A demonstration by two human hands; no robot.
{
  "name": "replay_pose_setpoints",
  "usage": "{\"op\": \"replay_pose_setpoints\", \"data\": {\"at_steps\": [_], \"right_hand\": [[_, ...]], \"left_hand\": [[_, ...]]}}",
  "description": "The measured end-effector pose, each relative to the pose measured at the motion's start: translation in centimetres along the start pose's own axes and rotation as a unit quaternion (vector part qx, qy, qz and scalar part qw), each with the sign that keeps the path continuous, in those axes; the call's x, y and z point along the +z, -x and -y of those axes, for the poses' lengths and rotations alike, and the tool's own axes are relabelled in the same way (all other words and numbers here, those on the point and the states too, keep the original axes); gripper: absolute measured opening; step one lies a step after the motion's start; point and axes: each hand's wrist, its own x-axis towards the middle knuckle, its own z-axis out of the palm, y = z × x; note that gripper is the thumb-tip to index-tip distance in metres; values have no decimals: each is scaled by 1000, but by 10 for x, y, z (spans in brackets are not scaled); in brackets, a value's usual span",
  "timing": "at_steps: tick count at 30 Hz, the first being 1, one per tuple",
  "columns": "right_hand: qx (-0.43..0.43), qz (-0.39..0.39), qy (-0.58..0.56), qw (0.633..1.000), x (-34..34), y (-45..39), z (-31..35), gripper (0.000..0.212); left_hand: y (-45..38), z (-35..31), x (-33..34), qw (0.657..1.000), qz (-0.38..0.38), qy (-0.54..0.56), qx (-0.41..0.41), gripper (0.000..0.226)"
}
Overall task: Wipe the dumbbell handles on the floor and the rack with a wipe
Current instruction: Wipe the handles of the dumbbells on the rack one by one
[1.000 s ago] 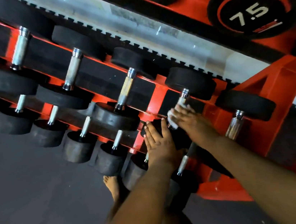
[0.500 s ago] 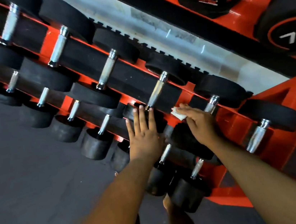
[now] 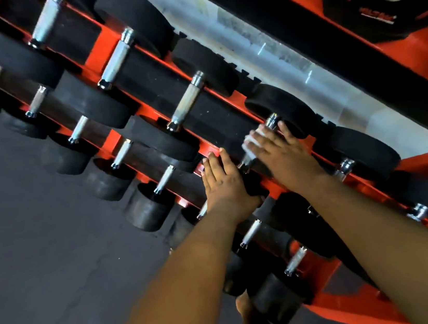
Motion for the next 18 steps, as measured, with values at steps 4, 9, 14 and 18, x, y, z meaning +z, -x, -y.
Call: {"op": "replay_pose_setpoints", "data": {"at_steps": [4,9,14,18], "right_hand": [[-97,-9,16,995,13,9,10,72],[-45,-56,-39,997,17,1,-6,66],[-156,-65,-52,984,28,6,0,55],[-139,-32,-36,989,18,-28,-1,41]], "left_hand": [[-3,2,-4,1000,16,10,7,141],[-1,4,2,1000,0,-9,3,146],[-2,4,6,1000,-11,-19,-1,149],[-3,3,2,1000,3,-21,-10,147]]}}
